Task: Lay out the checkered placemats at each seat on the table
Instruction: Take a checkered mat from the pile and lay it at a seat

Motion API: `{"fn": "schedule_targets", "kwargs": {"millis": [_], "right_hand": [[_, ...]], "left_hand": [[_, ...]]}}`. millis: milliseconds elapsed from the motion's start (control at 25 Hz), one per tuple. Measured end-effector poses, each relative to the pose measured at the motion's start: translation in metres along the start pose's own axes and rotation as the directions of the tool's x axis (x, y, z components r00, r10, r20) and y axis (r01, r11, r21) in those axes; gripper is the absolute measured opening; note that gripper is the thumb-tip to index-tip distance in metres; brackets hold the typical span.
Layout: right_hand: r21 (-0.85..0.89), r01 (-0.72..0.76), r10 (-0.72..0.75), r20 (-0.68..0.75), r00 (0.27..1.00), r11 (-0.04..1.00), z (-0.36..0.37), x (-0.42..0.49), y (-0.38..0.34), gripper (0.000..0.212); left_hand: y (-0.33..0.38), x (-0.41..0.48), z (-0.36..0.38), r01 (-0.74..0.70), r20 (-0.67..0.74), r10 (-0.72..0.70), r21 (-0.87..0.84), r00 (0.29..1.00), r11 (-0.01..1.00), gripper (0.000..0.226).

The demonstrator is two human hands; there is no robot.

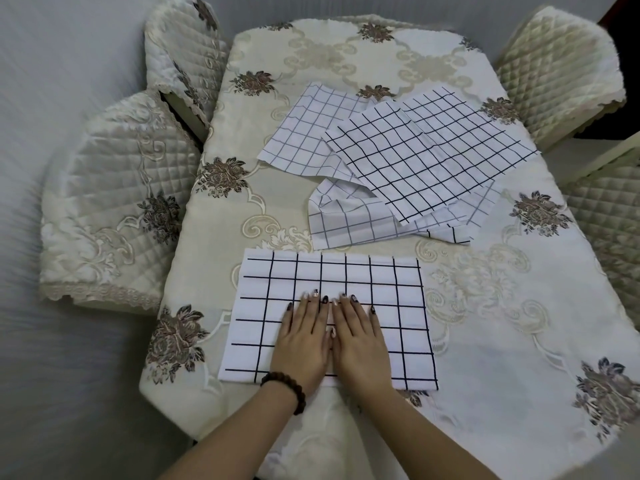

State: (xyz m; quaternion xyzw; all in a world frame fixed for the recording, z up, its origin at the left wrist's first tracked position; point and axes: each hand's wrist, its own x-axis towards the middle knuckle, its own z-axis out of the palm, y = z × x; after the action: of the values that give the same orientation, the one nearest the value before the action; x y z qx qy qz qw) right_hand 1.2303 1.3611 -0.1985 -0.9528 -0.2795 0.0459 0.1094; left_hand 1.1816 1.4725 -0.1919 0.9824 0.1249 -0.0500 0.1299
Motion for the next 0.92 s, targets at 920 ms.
{"fn": "schedule_targets", "kwargs": {"millis": [920], "right_hand": [[0.003,-0.027,0.027,-0.015,1.0,1.0,0.004,-0.045,-0.032,0.056]], "left_hand": [[0.002,-0.051,0.004,0.052,-0.078,-0.05,0.018,0.996,0.999,0.054]]}}
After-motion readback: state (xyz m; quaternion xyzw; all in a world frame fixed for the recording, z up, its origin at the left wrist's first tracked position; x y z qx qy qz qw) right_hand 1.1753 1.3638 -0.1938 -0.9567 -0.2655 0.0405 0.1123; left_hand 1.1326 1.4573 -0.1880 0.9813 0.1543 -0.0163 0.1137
